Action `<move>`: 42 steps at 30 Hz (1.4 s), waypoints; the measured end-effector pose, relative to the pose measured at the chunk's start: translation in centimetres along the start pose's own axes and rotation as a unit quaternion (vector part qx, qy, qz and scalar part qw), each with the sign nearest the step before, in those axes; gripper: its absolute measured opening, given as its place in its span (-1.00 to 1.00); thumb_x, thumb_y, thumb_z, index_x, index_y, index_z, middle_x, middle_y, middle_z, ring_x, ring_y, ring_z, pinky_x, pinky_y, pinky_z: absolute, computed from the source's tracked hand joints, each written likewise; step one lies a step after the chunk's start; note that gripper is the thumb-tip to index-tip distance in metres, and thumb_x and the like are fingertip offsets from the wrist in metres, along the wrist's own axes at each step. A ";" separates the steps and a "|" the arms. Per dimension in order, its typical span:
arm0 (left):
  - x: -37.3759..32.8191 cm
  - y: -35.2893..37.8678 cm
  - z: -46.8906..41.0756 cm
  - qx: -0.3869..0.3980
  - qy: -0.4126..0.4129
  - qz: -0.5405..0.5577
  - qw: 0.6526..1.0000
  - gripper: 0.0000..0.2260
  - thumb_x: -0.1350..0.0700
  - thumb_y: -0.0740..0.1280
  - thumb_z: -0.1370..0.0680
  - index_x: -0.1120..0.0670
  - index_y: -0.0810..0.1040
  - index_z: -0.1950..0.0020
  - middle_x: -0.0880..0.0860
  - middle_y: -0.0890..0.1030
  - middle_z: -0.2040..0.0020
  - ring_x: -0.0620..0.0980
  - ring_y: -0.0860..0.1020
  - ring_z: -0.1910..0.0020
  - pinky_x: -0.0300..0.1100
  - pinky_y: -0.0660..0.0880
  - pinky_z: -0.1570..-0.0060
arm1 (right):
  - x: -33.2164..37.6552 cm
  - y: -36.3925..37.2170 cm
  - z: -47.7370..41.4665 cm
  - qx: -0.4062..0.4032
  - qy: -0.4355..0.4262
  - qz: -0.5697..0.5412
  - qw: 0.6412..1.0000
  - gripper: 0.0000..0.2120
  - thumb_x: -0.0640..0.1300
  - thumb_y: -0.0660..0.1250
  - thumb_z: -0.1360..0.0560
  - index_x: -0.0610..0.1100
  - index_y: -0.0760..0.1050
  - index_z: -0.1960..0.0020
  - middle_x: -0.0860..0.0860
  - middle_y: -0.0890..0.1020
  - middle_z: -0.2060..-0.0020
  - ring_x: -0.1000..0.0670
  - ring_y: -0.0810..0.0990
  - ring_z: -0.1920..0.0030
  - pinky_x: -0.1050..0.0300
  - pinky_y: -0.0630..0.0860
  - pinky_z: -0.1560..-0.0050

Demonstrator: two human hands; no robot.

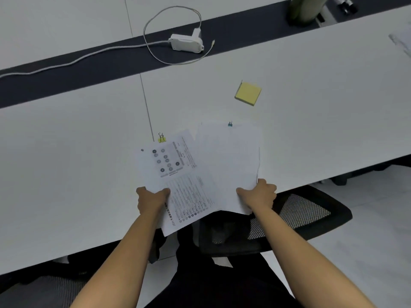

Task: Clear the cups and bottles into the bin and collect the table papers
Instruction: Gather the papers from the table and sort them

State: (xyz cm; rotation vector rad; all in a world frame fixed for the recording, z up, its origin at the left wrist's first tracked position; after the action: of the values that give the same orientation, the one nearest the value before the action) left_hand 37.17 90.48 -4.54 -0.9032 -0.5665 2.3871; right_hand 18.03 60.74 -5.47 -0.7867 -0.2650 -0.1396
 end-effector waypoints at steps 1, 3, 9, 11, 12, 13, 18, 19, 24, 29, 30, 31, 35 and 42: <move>0.0 0.0 0.3 0.015 0.023 0.012 1.000 -0.42 0.13 0.49 -0.39 0.15 0.29 -0.31 0.07 0.53 -0.13 0.11 0.54 -0.07 0.02 0.54 -0.11 | -0.2 0.5 0.5 0.000 -0.001 -0.017 1.000 -0.29 0.13 0.46 -0.41 -0.16 0.32 -0.43 -0.18 0.28 -0.35 -0.24 0.33 -0.33 -0.05 0.44 -0.16; 0.9 0.3 0.1 0.053 0.041 0.061 0.996 -0.50 0.26 0.41 -0.40 0.18 0.35 -0.31 0.11 0.56 -0.17 0.11 0.58 -0.07 0.03 0.58 -0.03 | -0.6 1.5 1.8 0.018 0.015 -0.104 0.994 -0.33 0.15 0.41 -0.44 -0.13 0.35 -0.44 -0.17 0.29 -0.35 -0.22 0.40 -0.28 -0.01 0.45 -0.20; 4.4 1.6 0.5 0.123 -0.016 0.182 0.976 -0.78 0.36 0.36 -0.54 0.18 0.59 -0.15 0.15 0.66 -0.05 0.18 0.64 -0.02 0.13 0.60 -0.02 | -1.6 4.4 3.4 0.093 0.079 -0.353 0.928 -0.66 0.10 0.36 -0.46 -0.15 0.53 -0.06 -0.09 0.62 -0.04 -0.04 0.59 0.07 0.10 0.59 0.14; 4.8 2.0 0.6 0.130 0.011 0.179 0.975 -0.71 0.37 0.35 -0.55 0.17 0.55 -0.25 0.15 0.65 -0.13 0.17 0.64 -0.07 0.13 0.61 -0.02 | -0.9 4.7 3.9 0.141 0.076 -0.389 0.907 -0.77 0.01 0.29 -0.57 -0.15 0.57 -0.03 -0.08 0.67 0.04 -0.04 0.62 0.10 0.15 0.57 0.29; 4.8 2.0 0.6 0.118 0.026 0.169 0.978 -0.67 0.36 0.34 -0.55 0.15 0.50 -0.30 0.15 0.63 -0.18 0.16 0.62 -0.11 0.14 0.60 -0.07 | -0.5 4.9 4.1 0.167 0.076 -0.401 0.898 -0.79 0.00 0.26 -0.60 -0.12 0.58 -0.05 -0.06 0.68 0.04 -0.04 0.63 0.07 0.14 0.58 0.27; 4.8 1.9 0.7 0.102 0.042 0.155 0.982 -0.63 0.35 0.32 -0.56 0.15 0.43 -0.35 0.13 0.59 -0.22 0.13 0.59 -0.15 0.12 0.57 -0.14 | 0.0 5.1 4.3 0.195 0.077 -0.416 0.885 -0.80 -0.01 0.24 -0.62 -0.09 0.58 -0.06 -0.04 0.69 0.05 -0.04 0.63 0.04 0.10 0.60 0.20; 4.1 0.3 0.5 0.023 0.092 0.113 0.989 -0.60 0.36 0.18 -0.55 0.11 0.37 -0.37 0.08 0.55 -0.20 0.07 0.53 -0.15 0.04 0.47 -0.28 | -0.2 6.0 3.5 0.226 0.087 -0.372 0.896 -0.85 -0.05 0.29 -0.57 -0.11 0.57 0.00 0.02 0.60 0.25 0.05 0.49 0.30 0.17 0.45 0.22; 4.0 -0.1 0.1 0.009 0.092 0.107 0.990 -0.60 0.36 0.16 -0.54 0.11 0.37 -0.36 0.10 0.55 -0.19 0.08 0.53 -0.13 0.06 0.47 -0.28 | -0.4 5.9 3.2 0.212 0.080 -0.355 0.907 -0.86 -0.07 0.28 -0.57 -0.12 0.56 0.03 -0.01 0.58 0.25 0.05 0.48 0.29 0.16 0.43 0.18; 3.7 -1.5 -1.4 -0.010 0.123 0.035 0.992 -0.57 0.35 0.17 -0.55 0.07 0.33 -0.39 0.10 0.55 -0.20 0.11 0.54 -0.10 0.05 0.49 -0.21 | -2.9 4.6 2.6 0.033 0.059 -0.395 0.916 -0.81 -0.01 0.29 -0.57 -0.11 0.59 0.06 -0.12 0.67 -0.05 -0.05 0.61 -0.03 0.03 0.53 -0.11; 2.9 -1.4 -1.2 0.003 0.132 -0.002 0.991 -0.53 0.33 0.18 -0.55 0.04 0.29 -0.43 0.07 0.53 -0.23 0.13 0.54 -0.12 0.05 0.49 -0.19 | -3.2 6.3 2.9 0.142 0.098 -0.465 0.868 -0.63 0.06 0.34 -0.56 -0.16 0.53 -0.24 -0.07 0.69 -0.10 -0.09 0.67 -0.09 0.07 0.61 0.09; 2.8 -1.3 -1.1 0.005 0.133 -0.009 0.991 -0.53 0.33 0.18 -0.56 0.03 0.28 -0.44 0.07 0.53 -0.23 0.12 0.54 -0.12 0.04 0.49 -0.19 | -3.2 6.4 3.0 0.155 0.097 -0.465 0.867 -0.66 0.01 0.33 -0.57 -0.18 0.52 -0.25 -0.09 0.68 -0.10 -0.11 0.67 -0.09 0.08 0.62 0.12; 2.6 -1.3 -1.0 0.007 0.135 -0.015 0.991 -0.53 0.32 0.18 -0.56 0.03 0.28 -0.44 0.07 0.53 -0.22 0.12 0.55 -0.11 0.03 0.49 -0.17 | -3.4 6.3 3.1 0.157 0.098 -0.459 0.869 -0.70 -0.05 0.31 -0.59 -0.20 0.51 -0.24 -0.11 0.68 -0.11 -0.12 0.67 -0.09 0.08 0.63 0.13; 1.7 -1.2 -0.6 0.027 0.142 -0.008 0.989 -0.55 0.33 0.19 -0.55 0.05 0.31 -0.42 0.04 0.53 -0.21 0.08 0.53 -0.10 0.04 0.49 -0.20 | -4.5 4.6 2.7 0.088 0.074 -0.343 0.932 -0.80 -0.21 0.21 -0.61 -0.17 0.51 -0.19 -0.14 0.64 -0.14 -0.15 0.62 -0.09 -0.08 0.58 -0.16; -2.1 -2.1 0.8 0.012 0.199 -0.010 0.980 -0.52 0.33 0.16 -0.58 0.01 0.31 -0.48 0.00 0.52 -0.19 0.06 0.52 -0.10 -0.05 0.46 -0.12 | -2.2 -2.8 5.1 -0.148 -0.047 -0.327 0.932 -0.84 -0.12 0.20 -0.64 -0.10 0.54 -0.12 -0.02 0.66 -0.02 -0.10 0.61 -0.05 0.00 0.54 -0.17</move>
State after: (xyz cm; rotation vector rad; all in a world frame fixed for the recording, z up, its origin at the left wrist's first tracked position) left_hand 38.62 90.70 -1.84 -1.3144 -0.3859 2.1056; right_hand 14.37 62.50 -0.79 -0.9812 -0.6030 -0.7881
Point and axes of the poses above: each hand's wrist, its own z-axis away from the middle knuckle, its own y-axis out of the palm, x = y × z, the point moved 7 cm from there along -z, towards the middle knuckle
